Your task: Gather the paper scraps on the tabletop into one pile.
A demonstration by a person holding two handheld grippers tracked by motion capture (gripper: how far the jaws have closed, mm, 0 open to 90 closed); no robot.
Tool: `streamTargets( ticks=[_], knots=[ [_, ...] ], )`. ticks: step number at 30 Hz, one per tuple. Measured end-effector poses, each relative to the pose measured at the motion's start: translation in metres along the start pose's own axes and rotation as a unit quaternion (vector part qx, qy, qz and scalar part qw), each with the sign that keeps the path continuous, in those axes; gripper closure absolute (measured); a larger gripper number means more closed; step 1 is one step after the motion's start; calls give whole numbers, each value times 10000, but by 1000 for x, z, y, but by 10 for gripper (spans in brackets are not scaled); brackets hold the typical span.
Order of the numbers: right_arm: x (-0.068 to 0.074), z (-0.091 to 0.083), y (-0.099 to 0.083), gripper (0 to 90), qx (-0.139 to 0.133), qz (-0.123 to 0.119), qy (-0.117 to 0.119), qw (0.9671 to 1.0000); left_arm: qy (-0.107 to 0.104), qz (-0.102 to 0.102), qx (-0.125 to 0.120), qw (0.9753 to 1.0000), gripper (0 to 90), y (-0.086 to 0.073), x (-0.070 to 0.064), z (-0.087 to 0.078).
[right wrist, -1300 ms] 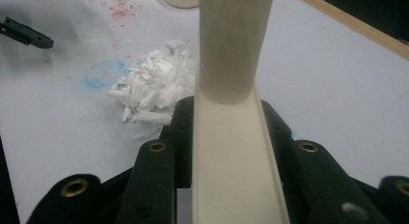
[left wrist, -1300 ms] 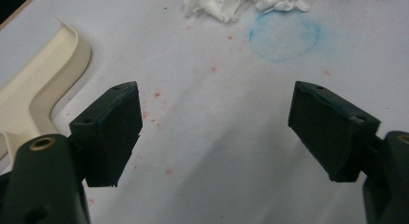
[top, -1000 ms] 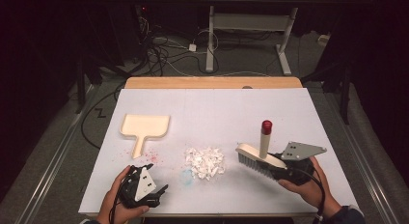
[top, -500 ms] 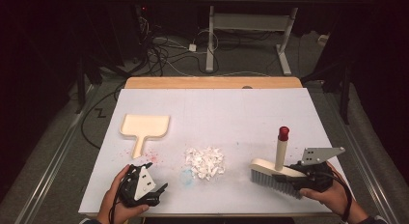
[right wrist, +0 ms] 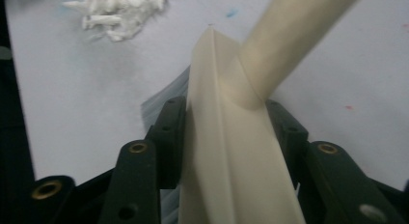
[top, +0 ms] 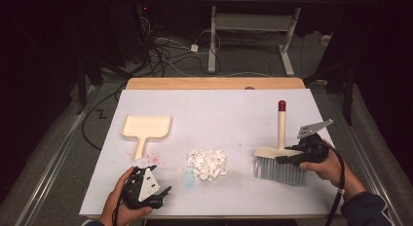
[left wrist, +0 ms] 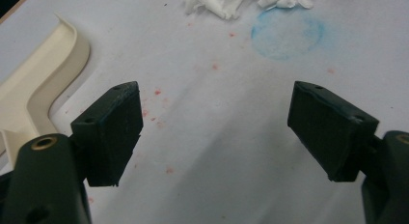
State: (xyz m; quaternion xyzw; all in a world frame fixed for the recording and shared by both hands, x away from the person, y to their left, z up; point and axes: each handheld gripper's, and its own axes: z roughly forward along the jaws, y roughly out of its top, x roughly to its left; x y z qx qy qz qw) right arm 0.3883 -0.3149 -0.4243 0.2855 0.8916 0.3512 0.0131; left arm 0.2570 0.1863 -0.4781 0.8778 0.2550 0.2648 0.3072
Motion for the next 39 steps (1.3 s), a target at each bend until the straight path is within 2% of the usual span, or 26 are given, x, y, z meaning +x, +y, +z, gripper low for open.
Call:
streamTargets(
  ticks=[5,9,11,12,14,15,18,20,21,23,25,27,28,30,31,32,34,35,37,39],
  knots=[
    [-17,6,6,497,120,40,-272,9996,-10,-14,-5,10000,189,-1,0,0],
    [-22,6,10,464,213,-164,-547,9981,-33,7,24,10000,190,-1,0,1],
    [-24,8,12,448,336,-170,-924,9950,-41,17,33,10000,190,0,-1,1],
    [-25,9,13,497,373,-168,-1079,9933,-43,21,32,10000,190,0,-1,1],
    [-28,7,14,492,261,-160,-1227,9920,-53,19,30,10000,190,0,-1,2],
    [-28,7,15,485,234,-155,-1366,9902,-56,20,29,10000,190,0,-1,2],
    [-27,6,16,518,91,-138,-1798,9836,-55,30,27,10000,190,0,-1,2],
    [-25,8,16,585,-61,-52,-2163,9763,-52,27,21,10000,190,0,-1,2],
    [-25,9,16,584,-126,40,-2246,9744,-47,28,18,10000,190,0,-1,2],
    [-23,9,15,550,-374,57,-2350,9713,-36,25,4,10000,190,0,-1,1],
    [-18,7,16,507,-598,48,-2371,9696,-20,17,-10,10000,190,0,0,1],
    [-12,3,17,466,-867,-39,-2442,9658,-15,13,-17,10000,190,0,0,0],
    [-9,1,17,444,-938,-65,-2420,9657,-7,16,-18,10000,190,0,0,0],
    [0,-4,17,421,-1194,-124,-2519,9603,3,20,-24,10000,190,0,1,0],
    [4,-7,17,400,-1293,-139,-2486,9598,10,22,-28,10000,190,1,1,0],
    [8,-9,17,386,-1394,-127,-2503,9580,13,19,-37,10000,190,1,1,0],
    [17,-12,14,356,-1612,-115,-2612,9517,25,14,-45,10000,190,1,1,0],
    [21,-13,13,334,-1689,-119,-2604,9505,24,14,-37,10000,190,1,2,1],
    [31,-15,9,318,-1816,-194,-2691,9456,29,12,-34,10000,190,1,2,1],
    [39,-17,4,290,-1993,-251,-2535,9462,43,-9,-46,10000,189,1,3,1]
  ],
)
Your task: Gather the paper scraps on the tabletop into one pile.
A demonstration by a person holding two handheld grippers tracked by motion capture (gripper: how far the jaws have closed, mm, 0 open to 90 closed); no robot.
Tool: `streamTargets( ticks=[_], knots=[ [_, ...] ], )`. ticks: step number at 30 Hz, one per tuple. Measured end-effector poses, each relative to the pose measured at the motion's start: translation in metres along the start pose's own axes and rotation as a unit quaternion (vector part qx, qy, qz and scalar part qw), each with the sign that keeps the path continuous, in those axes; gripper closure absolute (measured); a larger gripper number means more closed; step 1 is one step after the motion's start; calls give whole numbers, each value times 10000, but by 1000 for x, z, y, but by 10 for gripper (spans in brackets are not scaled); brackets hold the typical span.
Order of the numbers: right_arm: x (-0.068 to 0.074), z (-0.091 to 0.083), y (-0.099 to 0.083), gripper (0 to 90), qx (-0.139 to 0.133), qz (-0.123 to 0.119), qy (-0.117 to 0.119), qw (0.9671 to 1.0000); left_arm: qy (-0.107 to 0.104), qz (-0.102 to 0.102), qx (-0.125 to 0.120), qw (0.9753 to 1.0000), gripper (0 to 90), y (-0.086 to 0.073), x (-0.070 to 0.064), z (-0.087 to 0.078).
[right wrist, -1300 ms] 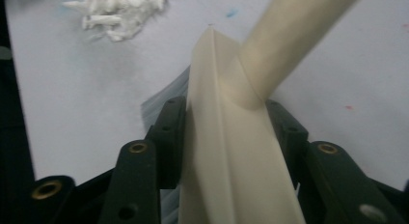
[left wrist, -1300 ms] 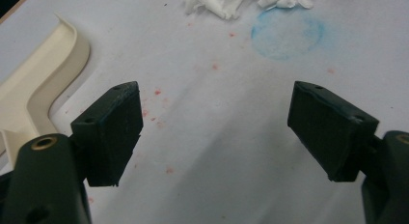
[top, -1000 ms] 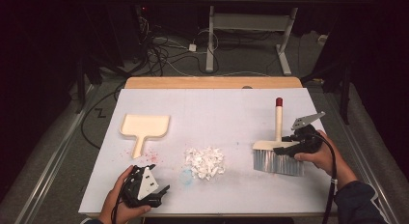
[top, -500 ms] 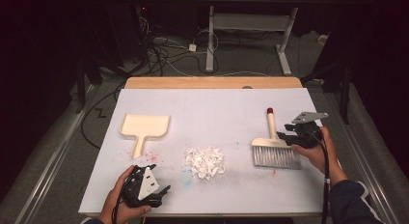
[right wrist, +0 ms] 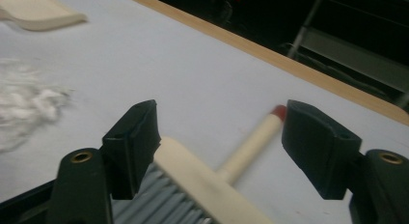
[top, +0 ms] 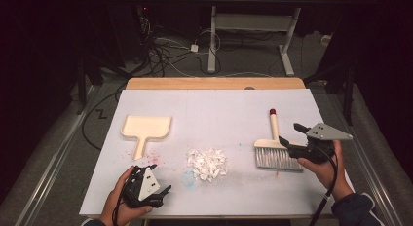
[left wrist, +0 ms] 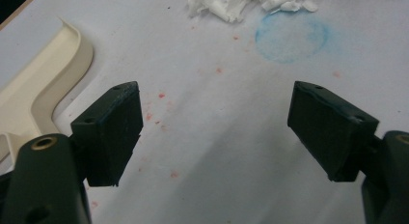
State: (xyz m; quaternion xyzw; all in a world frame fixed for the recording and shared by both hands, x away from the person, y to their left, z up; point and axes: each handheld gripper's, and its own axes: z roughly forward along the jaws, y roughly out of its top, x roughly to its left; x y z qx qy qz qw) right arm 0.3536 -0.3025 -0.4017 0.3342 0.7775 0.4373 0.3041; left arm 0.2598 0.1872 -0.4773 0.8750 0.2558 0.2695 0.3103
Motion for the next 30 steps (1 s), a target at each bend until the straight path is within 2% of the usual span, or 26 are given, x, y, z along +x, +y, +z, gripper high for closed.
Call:
streamTargets(
  ticks=[5,7,8,13,17,20,30],
  knots=[
    [18,-17,-12,236,-197,-6,-280,9994,34,-41,-37,10000,188,1,1,0],
    [26,-26,-19,235,-486,62,-226,9985,41,-60,-51,10000,187,1,2,0],
    [29,-29,-22,225,-531,56,-226,9983,46,-64,-54,10000,187,1,2,-1],
    [47,-34,-37,208,-419,-251,-448,9978,34,-54,-86,9999,187,1,0,-1],
    [56,-34,-46,190,-143,-489,-446,9977,30,-52,-109,9999,186,1,-1,-1],
    [61,-34,-46,190,-123,-676,-504,9964,29,-71,-125,9999,182,0,-1,-2],
    [64,-33,-44,190,-140,-731,-473,9961,38,-67,-146,9999,182,1,-1,-1]
  ],
)
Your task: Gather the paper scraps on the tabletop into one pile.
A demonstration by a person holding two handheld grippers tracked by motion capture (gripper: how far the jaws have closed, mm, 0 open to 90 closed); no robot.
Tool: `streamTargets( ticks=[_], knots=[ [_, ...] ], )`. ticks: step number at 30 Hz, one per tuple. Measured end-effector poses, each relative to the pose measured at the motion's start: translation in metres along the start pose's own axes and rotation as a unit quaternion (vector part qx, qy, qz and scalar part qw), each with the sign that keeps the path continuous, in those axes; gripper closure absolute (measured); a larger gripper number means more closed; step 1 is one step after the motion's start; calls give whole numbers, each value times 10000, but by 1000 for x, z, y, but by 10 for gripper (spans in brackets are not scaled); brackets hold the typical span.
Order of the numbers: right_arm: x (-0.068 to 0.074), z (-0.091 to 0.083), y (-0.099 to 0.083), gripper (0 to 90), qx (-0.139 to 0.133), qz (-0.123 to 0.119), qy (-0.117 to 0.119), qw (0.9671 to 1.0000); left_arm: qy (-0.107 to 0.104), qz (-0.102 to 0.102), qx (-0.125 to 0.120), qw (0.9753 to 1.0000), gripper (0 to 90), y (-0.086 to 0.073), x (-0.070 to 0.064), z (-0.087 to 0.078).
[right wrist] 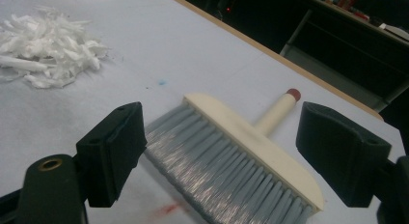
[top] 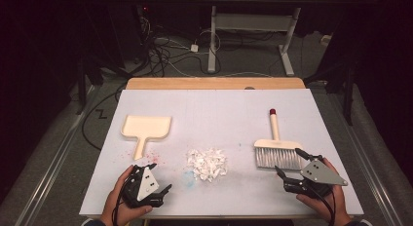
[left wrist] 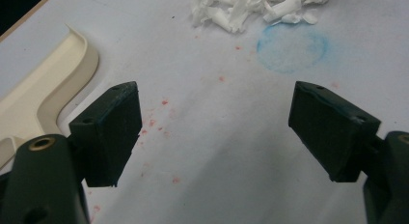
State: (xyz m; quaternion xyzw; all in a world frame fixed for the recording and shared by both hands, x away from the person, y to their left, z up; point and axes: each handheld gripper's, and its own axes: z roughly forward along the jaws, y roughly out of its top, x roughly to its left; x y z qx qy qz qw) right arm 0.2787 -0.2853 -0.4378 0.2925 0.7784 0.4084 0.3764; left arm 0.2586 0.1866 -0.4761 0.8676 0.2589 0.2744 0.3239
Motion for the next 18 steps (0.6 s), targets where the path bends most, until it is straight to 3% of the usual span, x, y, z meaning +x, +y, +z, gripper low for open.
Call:
streamTargets(
  ticks=[11,18],
  knots=[
    [0,1,-1,191,-11,1,70,10000,72,-13,47,10000,173,0,1,1],
    [3,6,-3,190,208,-123,132,9996,150,-138,113,9997,164,-2,5,6]
  ],
)
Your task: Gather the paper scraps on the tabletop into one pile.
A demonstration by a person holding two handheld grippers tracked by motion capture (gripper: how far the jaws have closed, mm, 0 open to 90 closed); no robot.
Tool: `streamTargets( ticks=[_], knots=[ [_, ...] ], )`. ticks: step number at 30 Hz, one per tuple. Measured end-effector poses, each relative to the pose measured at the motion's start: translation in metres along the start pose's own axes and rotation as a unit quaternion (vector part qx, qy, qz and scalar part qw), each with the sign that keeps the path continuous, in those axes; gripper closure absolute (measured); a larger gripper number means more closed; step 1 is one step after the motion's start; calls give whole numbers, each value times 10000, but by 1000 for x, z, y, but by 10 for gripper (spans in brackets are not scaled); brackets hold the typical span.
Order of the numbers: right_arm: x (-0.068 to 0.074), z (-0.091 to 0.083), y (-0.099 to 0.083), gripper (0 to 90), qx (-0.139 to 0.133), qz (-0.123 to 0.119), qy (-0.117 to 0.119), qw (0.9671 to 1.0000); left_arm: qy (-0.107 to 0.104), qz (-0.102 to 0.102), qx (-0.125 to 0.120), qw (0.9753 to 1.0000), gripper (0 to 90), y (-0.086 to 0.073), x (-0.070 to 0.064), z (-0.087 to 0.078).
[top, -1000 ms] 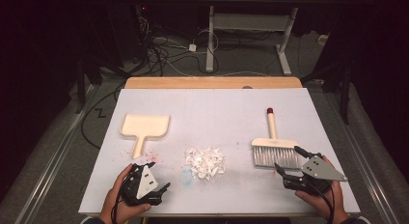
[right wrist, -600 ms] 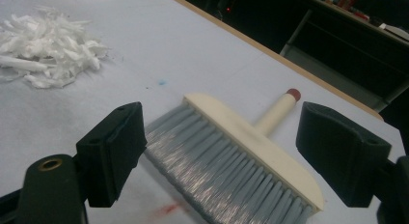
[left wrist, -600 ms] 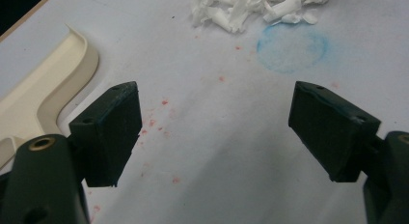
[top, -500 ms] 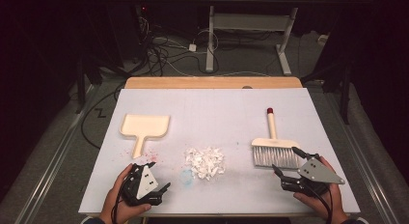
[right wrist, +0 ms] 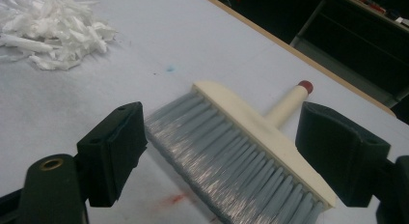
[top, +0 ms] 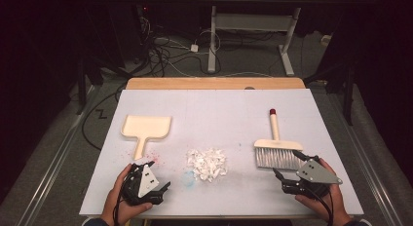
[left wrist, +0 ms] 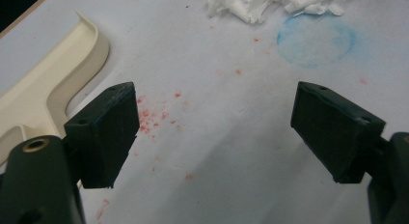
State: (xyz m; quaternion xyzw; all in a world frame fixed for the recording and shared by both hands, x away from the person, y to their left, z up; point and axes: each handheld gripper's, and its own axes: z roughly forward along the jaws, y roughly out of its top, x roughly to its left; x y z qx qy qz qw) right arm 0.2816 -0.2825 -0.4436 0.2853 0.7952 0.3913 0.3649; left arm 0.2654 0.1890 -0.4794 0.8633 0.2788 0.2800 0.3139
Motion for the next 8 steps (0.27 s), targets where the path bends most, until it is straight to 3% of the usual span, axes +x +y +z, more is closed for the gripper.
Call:
streamTargets(
  ticks=[8],
  knots=[
    [-5,-1,-1,190,-91,110,-10,9999,-11,-54,9,10000,159,2,1,4]
  ],
)
